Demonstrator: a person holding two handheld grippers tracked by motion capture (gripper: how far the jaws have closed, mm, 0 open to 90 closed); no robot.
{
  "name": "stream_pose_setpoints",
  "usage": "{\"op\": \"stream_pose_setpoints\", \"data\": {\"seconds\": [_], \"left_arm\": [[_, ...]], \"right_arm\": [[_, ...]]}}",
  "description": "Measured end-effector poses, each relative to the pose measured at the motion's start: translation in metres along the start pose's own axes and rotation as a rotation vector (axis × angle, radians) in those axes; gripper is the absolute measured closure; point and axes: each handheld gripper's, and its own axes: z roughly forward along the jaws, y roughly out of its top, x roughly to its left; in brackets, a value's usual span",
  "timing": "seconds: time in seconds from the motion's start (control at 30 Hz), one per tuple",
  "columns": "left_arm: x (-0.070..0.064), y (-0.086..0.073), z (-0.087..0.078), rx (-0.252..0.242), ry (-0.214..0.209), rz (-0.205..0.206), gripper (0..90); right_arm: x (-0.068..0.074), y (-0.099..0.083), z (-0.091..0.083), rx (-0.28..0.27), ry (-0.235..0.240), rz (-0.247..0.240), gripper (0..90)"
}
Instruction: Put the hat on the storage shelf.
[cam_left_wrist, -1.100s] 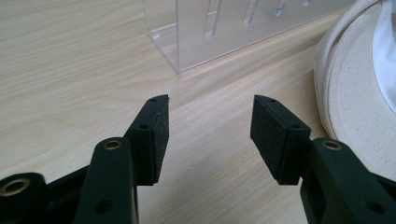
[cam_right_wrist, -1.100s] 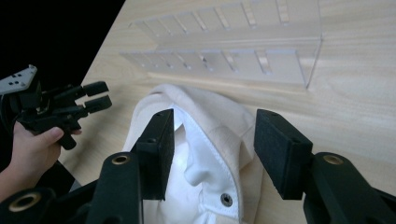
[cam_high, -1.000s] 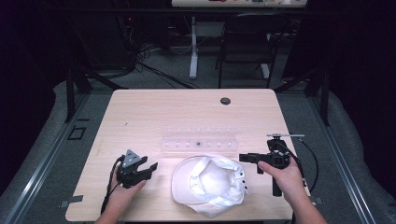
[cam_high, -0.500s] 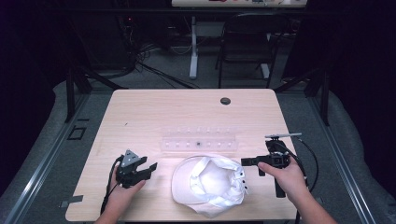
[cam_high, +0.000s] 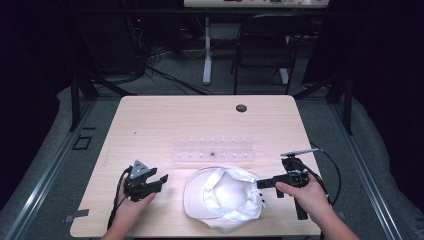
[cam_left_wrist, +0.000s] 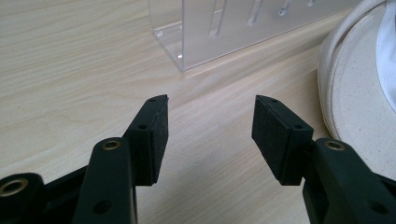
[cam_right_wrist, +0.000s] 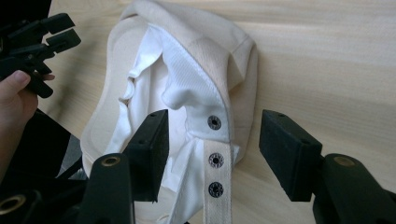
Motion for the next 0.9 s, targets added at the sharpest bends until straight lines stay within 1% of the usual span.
{"op": "stream_pose_setpoints", "data": {"seconds": [0.03, 0.07, 0.1, 0.13, 0.17, 0.2, 0.27, 0.37, 0.5, 0.57, 0.63, 0.67, 0.7, 0.73, 0.77, 0.9], "left_arm": [[0.0, 0.0, 0.0, 0.001, 0.0, 0.0, 46.8], [0.0, 0.0, 0.0, 0.001, 0.0, 0.001, 46.7], [0.0, 0.0, 0.0, 0.0, 0.0, 0.001, 46.7], [0.0, 0.0, 0.0, 0.0, 0.0, 0.001, 46.7], [0.0, 0.0, 0.0, 0.002, 0.001, 0.003, 46.7], [0.0, 0.0, 0.0, 0.002, 0.001, 0.003, 46.7], [0.0, 0.0, 0.001, 0.003, 0.001, 0.003, 46.7], [0.0, 0.0, 0.001, 0.002, 0.002, 0.002, 46.7], [0.0, 0.0, 0.001, 0.003, 0.002, 0.002, 46.7], [0.0, 0.0, 0.001, 0.003, 0.001, 0.003, 46.6], [0.0, 0.0, 0.001, 0.004, 0.002, 0.003, 46.7], [0.0, 0.0, 0.001, 0.004, 0.002, 0.003, 46.6], [0.0, 0.0, 0.001, 0.005, 0.003, 0.004, 46.7], [0.0, 0.0, 0.001, 0.005, 0.003, 0.004, 46.7], [0.0, 0.0, 0.001, 0.005, 0.004, 0.003, 46.6], [0.0, 0.0, 0.001, 0.004, 0.003, 0.001, 46.6]], "right_arm": [[-0.001, -0.001, 0.002, 0.005, 0.001, 0.002, 42.6], [-0.001, -0.004, 0.006, 0.011, 0.004, 0.017, 42.3], [-0.002, -0.005, 0.007, 0.029, 0.009, 0.013, 42.1], [-0.003, -0.006, 0.009, 0.029, 0.007, 0.018, 42.0], [-0.004, -0.007, 0.011, 0.043, 0.013, 0.01, 41.7], [-0.004, -0.007, 0.011, 0.043, 0.013, 0.01, 41.7], [-0.005, -0.01, 0.019, 0.057, 0.018, 0.019, 41.1], [-0.006, -0.011, 0.025, 0.083, 0.025, 0.013, 40.9], [-0.005, -0.013, 0.031, 0.097, 0.034, 0.021, 40.9], [-0.004, -0.015, 0.035, 0.096, 0.038, 0.03, 40.9], [-0.004, -0.016, 0.038, 0.11, 0.048, 0.03, 40.9], [-0.003, -0.016, 0.039, 0.112, 0.051, 0.039, 41.0], [-0.004, -0.016, 0.039, 0.119, 0.06, 0.037, 41.0], [-0.002, -0.017, 0.04, 0.107, 0.064, 0.05, 41.0], [-0.002, -0.016, 0.038, 0.122, 0.073, 0.038, 41.1], [0.002, -0.012, 0.031, 0.107, 0.089, 0.039, 41.4]]}}
